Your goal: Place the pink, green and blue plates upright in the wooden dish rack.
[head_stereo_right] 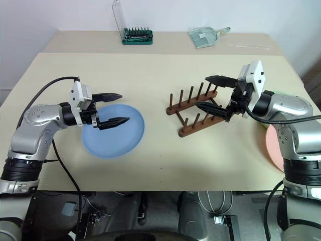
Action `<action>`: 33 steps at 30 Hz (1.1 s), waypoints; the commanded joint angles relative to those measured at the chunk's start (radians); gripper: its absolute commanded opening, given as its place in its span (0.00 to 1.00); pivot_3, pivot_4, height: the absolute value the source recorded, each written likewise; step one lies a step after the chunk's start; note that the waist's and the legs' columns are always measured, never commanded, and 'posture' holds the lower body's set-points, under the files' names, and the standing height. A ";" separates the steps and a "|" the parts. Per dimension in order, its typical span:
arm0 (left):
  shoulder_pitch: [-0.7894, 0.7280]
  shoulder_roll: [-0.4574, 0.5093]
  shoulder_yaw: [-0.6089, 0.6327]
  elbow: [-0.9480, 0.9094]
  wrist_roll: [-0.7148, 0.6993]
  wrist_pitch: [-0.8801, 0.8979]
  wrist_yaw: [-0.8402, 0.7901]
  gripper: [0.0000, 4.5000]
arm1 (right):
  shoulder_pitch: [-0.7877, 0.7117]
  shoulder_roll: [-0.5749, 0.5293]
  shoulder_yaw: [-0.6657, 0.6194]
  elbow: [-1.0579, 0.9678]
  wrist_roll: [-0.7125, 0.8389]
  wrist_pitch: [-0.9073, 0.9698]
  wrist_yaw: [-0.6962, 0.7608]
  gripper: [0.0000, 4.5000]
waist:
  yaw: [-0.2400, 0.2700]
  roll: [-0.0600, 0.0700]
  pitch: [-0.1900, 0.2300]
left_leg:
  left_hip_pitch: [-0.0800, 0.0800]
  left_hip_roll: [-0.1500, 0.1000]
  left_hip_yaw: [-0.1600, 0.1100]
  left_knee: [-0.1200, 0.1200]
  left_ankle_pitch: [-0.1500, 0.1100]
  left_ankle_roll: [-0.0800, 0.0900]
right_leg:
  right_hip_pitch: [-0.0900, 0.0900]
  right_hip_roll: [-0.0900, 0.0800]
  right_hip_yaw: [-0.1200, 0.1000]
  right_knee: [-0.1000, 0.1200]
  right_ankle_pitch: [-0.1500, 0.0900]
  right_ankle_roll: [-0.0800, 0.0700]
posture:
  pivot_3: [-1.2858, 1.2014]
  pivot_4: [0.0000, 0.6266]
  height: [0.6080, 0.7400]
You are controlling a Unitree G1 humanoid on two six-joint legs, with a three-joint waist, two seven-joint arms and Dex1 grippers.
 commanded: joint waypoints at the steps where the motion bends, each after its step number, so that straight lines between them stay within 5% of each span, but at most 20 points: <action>1: -0.034 0.013 -0.004 -0.109 -0.086 0.184 0.023 1.00 | -0.009 -0.015 -0.050 -0.020 0.031 0.000 0.009 0.99 | 0.000 0.000 0.000 | 0.000 0.000 0.000 0.000 0.000 0.000 | 0.000 0.000 0.000 0.000 0.000 0.000 | 0.52 0.24 0.88; 5: -0.076 -0.012 -0.028 -0.162 -0.170 0.318 0.002 1.00 | 0.010 -0.017 -0.087 -0.046 0.056 0.023 -0.017 0.99 | 0.001 0.000 0.000 | 0.000 0.000 0.000 0.000 0.000 0.000 | 0.000 0.000 0.000 0.000 0.000 0.000 | 0.52 0.24 0.88; 11: -0.196 -0.123 -0.243 -0.155 -0.081 0.460 0.091 1.00 | 0.204 -0.104 -0.241 -0.143 0.056 0.042 -0.007 0.99 | 0.007 0.000 0.000 | 0.000 -0.001 0.000 0.001 0.000 0.000 | 0.001 0.000 0.000 0.000 0.000 0.000 | 0.52 0.24 0.88; 23: -0.282 -0.351 -0.512 0.008 0.196 0.348 0.215 1.00 | 0.624 -0.148 -0.617 -0.311 0.063 0.215 -0.048 0.99 | 0.001 0.001 -0.001 | 0.001 -0.001 -0.001 0.000 0.000 0.000 | 0.001 0.000 0.001 0.000 0.000 0.000 | 0.52 0.24 0.88; 33: -0.314 -0.501 -0.540 0.156 0.324 0.335 0.331 1.00 | 0.845 -0.106 -0.693 -0.397 0.013 0.218 -0.066 0.99 | 0.003 0.001 -0.001 | 0.001 -0.001 -0.001 0.001 0.000 0.000 | 0.001 0.000 0.001 -0.001 0.000 0.000 | 0.52 0.24 0.88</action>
